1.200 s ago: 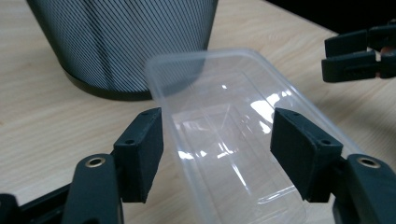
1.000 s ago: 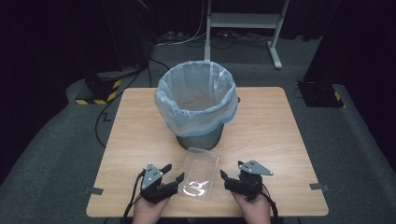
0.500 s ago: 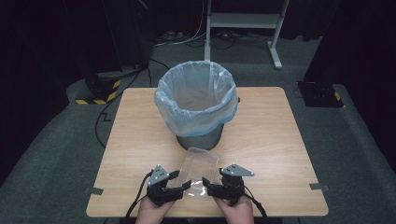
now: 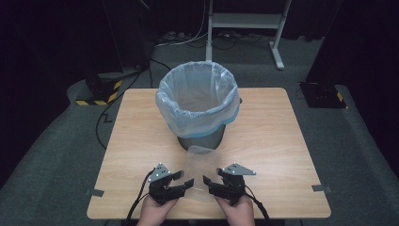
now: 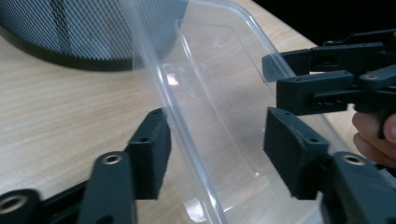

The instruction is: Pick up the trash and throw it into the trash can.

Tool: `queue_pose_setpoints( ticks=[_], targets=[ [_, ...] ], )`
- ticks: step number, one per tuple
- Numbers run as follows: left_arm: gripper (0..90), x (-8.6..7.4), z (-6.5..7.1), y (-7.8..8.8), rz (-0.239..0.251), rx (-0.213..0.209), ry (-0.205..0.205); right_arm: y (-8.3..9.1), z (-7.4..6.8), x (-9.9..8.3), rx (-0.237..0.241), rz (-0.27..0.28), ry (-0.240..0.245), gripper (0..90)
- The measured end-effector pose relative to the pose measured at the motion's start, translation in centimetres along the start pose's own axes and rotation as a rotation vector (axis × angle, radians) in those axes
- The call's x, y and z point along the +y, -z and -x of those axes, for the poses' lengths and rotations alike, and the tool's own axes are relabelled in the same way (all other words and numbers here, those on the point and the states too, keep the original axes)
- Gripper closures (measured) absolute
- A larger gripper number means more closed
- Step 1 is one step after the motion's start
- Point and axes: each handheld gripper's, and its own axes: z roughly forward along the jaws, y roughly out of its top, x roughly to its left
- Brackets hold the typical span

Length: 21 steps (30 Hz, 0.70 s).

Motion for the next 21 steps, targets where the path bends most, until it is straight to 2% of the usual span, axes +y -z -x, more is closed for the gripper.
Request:
queue_pose_setpoints(
  ticks=[1,7,9,13,17,21],
  targets=[
    [50.5,0.1,0.0,0.2,0.006,0.002,-0.005,0.3,-0.2,0.2,-0.015,0.018,0.016,39.0],
    [58.3,0.5,0.2,1.2,0.066,0.023,-0.021,0.8,-0.6,0.6,-0.052,0.058,0.063,51.5],
    [61.0,0.5,0.2,1.5,0.061,0.034,-0.046,0.8,-0.9,0.6,-0.062,0.071,0.083,54.8],
    [63.9,0.5,0.4,1.8,0.078,0.049,-0.061,0.9,-1.5,0.7,-0.074,0.098,0.118,59.4],
    [69.4,0.4,0.5,2.0,0.103,0.072,-0.084,1.0,-1.8,0.9,-0.101,0.107,0.151,64.5],
    [72.3,0.4,0.6,2.1,0.121,0.108,-0.089,1.2,-1.9,0.8,-0.104,0.110,0.161,68.4]
  ],
)
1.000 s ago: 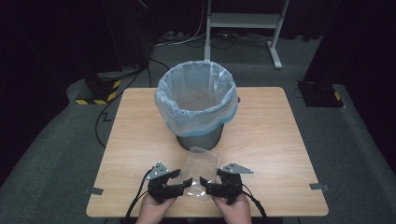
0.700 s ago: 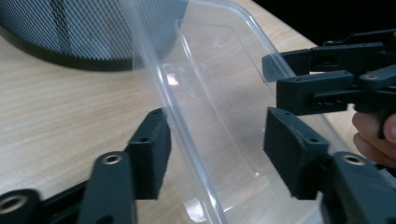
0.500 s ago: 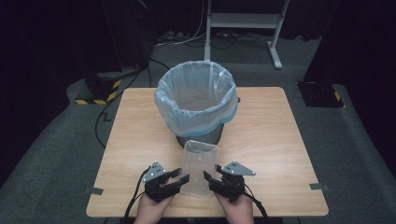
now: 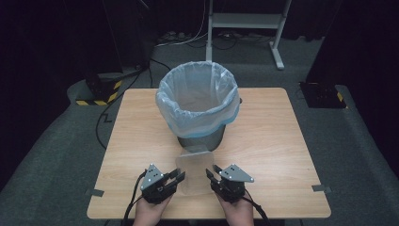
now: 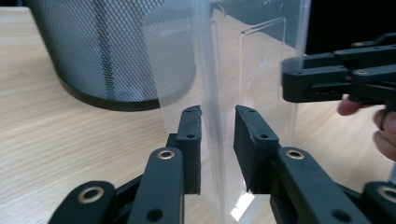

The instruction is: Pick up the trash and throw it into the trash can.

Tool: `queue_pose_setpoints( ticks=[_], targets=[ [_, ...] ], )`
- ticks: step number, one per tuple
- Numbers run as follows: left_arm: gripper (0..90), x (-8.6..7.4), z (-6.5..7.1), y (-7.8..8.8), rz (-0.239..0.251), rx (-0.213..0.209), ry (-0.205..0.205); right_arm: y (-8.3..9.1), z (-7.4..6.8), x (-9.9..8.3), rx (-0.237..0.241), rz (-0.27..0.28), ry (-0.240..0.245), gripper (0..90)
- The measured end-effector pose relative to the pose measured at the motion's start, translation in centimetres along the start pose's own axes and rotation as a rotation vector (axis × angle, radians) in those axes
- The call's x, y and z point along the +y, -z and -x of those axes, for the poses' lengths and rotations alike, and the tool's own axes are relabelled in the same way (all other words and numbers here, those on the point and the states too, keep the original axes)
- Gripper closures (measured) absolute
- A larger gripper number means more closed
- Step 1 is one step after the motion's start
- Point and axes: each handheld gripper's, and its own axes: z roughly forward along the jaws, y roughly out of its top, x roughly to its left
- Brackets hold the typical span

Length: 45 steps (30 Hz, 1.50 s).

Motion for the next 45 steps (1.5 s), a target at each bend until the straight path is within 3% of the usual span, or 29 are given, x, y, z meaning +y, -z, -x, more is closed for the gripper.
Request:
queue_pose_setpoints(
  ticks=[3,12,19,26,34,45],
  targets=[
    [75.3,-0.1,0.0,0.1,0.012,0.012,-0.008,0.3,-0.2,-0.1,-0.008,0.031,0.022,70.6],
    [76.8,0.0,0.3,0.6,0.078,0.000,-0.042,1.2,-0.3,0.1,-0.006,0.081,0.027,72.0],
    [78.3,0.9,1.6,0.9,0.153,0.020,-0.081,2.1,0.2,0.6,0.004,0.124,0.046,72.2],
    [79.5,2.7,3.5,0.9,0.207,0.052,-0.147,3.5,1.4,1.5,0.003,0.175,0.058,72.0],
    [80.0,4.9,5.3,1.4,0.264,0.084,-0.193,4.6,2.5,2.8,0.018,0.229,0.066,71.7],
    [80.7,8.3,5.7,2.5,0.343,0.100,-0.234,5.9,2.6,6.1,0.004,0.305,0.095,71.5]
  ],
)
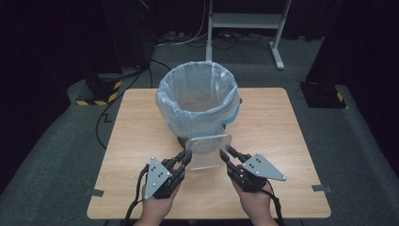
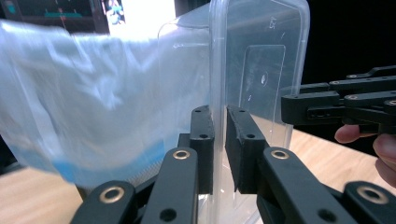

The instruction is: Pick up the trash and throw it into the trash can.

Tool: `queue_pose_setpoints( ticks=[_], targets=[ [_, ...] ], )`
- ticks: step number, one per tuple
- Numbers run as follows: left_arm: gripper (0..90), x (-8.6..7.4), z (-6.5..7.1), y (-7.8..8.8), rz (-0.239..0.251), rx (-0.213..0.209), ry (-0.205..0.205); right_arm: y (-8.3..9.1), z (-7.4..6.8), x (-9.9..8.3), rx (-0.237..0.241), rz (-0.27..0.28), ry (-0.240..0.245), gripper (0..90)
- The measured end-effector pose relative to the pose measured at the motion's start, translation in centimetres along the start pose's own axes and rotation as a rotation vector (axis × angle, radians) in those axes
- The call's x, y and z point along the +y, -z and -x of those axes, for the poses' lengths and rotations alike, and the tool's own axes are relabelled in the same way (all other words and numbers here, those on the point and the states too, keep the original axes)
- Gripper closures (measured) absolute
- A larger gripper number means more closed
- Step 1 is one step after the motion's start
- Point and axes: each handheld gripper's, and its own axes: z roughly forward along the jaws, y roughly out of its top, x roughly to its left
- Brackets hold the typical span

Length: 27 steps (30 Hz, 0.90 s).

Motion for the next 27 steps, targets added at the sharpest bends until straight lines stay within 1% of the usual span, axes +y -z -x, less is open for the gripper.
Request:
queue_pose_setpoints(
  ticks=[1,4,5,11,14,15,16,18,19,25,27],
  targets=[
    [80.8,0.3,0.0,0.0,0.012,0.002,0.000,0.0,-0.1,0.4,-0.003,0.006,0.001,71.5],
    [80.8,1.3,-0.4,0.1,0.045,0.004,-0.026,0.0,-0.2,1.7,-0.013,0.032,0.016,71.5],
    [80.8,1.6,-0.5,0.1,0.055,0.006,-0.021,0.0,-0.2,2.1,-0.016,0.038,0.021,71.6],
    [80.8,3.3,-1.3,0.2,0.112,0.007,-0.036,0.1,-0.7,4.6,-0.040,0.074,0.052,71.6],
    [80.9,4.3,-1.6,0.3,0.142,0.004,-0.054,0.2,-0.8,5.9,-0.050,0.097,0.070,71.6],
    [80.9,4.8,-1.6,0.4,0.155,0.005,-0.050,0.3,-0.9,6.3,-0.052,0.104,0.078,71.6],
    [80.9,5.0,-1.7,0.3,0.162,0.005,-0.052,0.4,-1.0,6.9,-0.056,0.113,0.082,71.7],
    [80.9,5.8,-1.9,0.3,0.178,0.006,-0.067,0.5,-1.1,7.6,-0.063,0.125,0.092,71.7],
    [80.9,6.1,-1.9,0.3,0.186,0.007,-0.067,0.5,-1.1,8.0,-0.067,0.132,0.098,71.8],
    [80.9,8.3,-2.4,0.0,0.226,0.012,-0.113,0.6,-0.9,10.1,-0.083,0.181,0.118,72.0],
    [80.9,9.0,-2.6,-0.2,0.241,0.015,-0.111,0.6,-0.9,10.8,-0.088,0.193,0.119,72.0]
  ],
)
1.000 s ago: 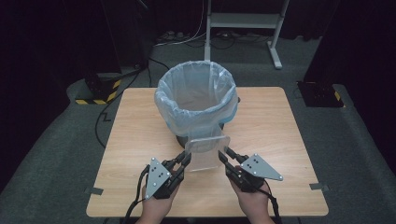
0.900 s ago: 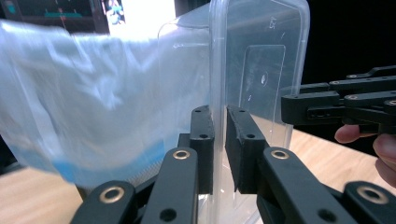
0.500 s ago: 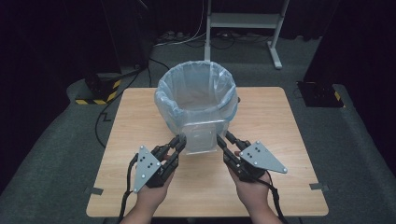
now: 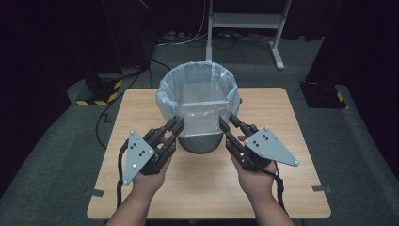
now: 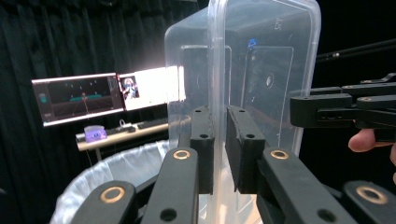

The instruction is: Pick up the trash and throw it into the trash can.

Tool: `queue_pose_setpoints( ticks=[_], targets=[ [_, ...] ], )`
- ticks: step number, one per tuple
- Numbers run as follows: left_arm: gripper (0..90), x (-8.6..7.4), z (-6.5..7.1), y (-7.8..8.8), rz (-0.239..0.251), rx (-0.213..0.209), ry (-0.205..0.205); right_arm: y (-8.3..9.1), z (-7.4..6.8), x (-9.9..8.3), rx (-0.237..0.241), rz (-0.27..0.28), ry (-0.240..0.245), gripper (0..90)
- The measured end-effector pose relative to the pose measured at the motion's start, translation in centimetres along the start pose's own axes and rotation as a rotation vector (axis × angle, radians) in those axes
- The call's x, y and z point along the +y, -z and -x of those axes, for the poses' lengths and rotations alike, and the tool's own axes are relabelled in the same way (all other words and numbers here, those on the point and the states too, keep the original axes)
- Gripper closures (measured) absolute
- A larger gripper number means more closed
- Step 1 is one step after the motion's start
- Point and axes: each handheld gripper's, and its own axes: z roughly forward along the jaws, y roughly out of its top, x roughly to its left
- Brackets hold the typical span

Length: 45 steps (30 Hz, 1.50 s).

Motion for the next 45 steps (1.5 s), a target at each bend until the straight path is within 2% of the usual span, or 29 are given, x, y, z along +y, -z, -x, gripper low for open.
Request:
queue_pose_setpoints(
  ticks=[3,7,9,13,17,24,26,28,29,30,31,37,38,40,42,45],
  targets=[
    [80.9,0.7,-0.5,-0.5,0.017,-0.001,-0.014,-0.4,0.2,0.9,-0.008,0.017,0.008,72.1],
    [80.8,1.4,-1.2,-1.4,0.036,0.000,-0.012,-1.0,0.6,2.0,-0.022,0.036,0.026,72.1],
    [80.7,1.5,-1.7,-2.0,0.039,0.005,-0.018,-1.5,0.8,2.4,-0.033,0.038,0.033,72.1],
    [80.8,1.1,-2.7,-3.1,0.044,0.014,-0.004,-3.0,1.3,2.7,-0.044,0.036,0.041,72.1],
    [80.7,0.4,-4.0,-4.7,0.032,0.025,0.000,-4.9,2.1,2.5,-0.048,0.017,0.050,72.1],
    [80.3,-1.2,-6.4,-8.1,-0.016,0.043,-0.020,-8.7,4.1,1.4,-0.055,-0.020,0.043,72.1],
    [80.3,-1.5,-6.7,-9.0,-0.032,0.049,-0.018,-9.7,4.7,1.1,-0.058,-0.030,0.043,72.1],
    [80.4,-1.7,-7.1,-9.7,-0.044,0.054,0.000,-10.6,5.4,0.9,-0.057,-0.040,0.032,72.0],
    [80.4,-1.8,-7.5,-9.9,-0.056,0.063,-0.026,-11.0,5.6,0.8,-0.055,-0.047,0.017,71.9],
    [80.4,-1.8,-7.7,-10.1,-0.064,0.066,-0.029,-11.3,5.8,0.7,-0.054,-0.053,0.011,71.9],
    [80.4,-1.9,-7.6,-10.5,-0.055,0.063,0.006,-11.7,6.0,0.6,-0.058,-0.050,0.015,71.8],
    [80.5,-2.0,-8.2,-11.2,-0.083,0.075,0.027,-13.1,6.4,0.3,-0.063,-0.073,-0.003,71.2],
    [80.4,-2.1,-8.2,-11.2,-0.088,0.077,0.042,-13.1,6.3,0.2,-0.063,-0.080,-0.010,71.2],
    [80.3,-2.3,-8.3,-11.2,-0.096,0.073,0.042,-13.3,6.3,-0.1,-0.064,-0.089,0.001,71.0],
    [80.4,-2.6,-8.2,-11.2,-0.101,0.071,0.024,-13.4,6.2,-0.3,-0.069,-0.106,0.004,70.1],
    [80.4,-3.0,-8.3,-11.2,-0.111,0.073,0.032,-13.7,6.2,-0.6,-0.065,-0.126,-0.006,69.3]
  ],
)
